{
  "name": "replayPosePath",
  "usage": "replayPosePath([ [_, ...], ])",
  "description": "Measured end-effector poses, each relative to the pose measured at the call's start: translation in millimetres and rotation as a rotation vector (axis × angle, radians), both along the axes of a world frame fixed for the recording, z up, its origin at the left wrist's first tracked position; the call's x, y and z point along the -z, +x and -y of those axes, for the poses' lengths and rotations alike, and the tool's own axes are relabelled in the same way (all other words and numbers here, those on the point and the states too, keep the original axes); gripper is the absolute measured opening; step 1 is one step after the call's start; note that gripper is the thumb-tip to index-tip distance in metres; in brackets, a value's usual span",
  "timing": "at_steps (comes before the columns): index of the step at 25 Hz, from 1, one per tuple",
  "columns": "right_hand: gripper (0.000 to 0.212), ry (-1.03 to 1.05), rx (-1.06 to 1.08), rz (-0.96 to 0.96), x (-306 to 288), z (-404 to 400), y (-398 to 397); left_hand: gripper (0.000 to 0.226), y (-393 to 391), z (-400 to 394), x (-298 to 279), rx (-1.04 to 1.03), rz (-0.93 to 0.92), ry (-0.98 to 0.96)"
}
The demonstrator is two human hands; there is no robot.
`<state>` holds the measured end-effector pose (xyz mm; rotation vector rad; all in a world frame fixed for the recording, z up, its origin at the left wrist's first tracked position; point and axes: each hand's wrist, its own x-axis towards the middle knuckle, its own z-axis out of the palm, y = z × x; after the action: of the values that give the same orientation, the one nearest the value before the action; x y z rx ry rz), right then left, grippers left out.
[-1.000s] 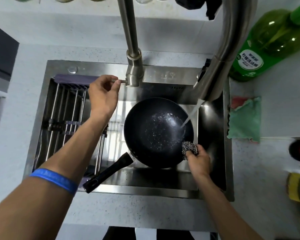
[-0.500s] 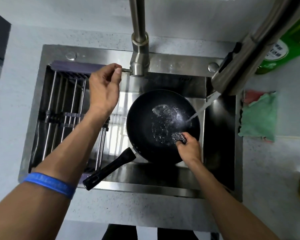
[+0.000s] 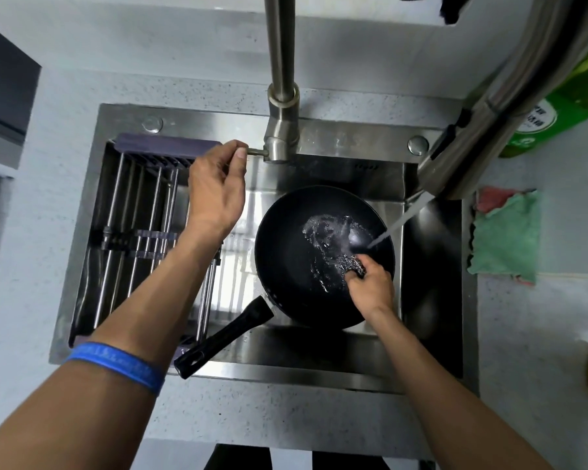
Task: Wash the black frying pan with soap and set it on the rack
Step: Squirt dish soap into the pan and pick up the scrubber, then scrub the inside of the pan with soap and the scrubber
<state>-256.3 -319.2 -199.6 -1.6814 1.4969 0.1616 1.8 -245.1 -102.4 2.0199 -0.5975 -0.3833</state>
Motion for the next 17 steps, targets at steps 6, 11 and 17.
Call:
replayPosePath([
  [6,0.038,0.055,-0.007,-0.045,32.7,-17.3,-7.2,0.025,7.1,2.2,7.0,0.020,0.049,-0.036],
  [11,0.040,0.055,-0.008,-0.049,35.3,-31.6,-11.5,0.030,12.9,-7.7,10.0,0.093,-0.007,-0.084],
  [17,0.037,-0.078,-0.118,-0.069,44.0,-21.4,-6.8,0.030,28.4,7.9,-3.5,0.035,-0.100,-0.096],
])
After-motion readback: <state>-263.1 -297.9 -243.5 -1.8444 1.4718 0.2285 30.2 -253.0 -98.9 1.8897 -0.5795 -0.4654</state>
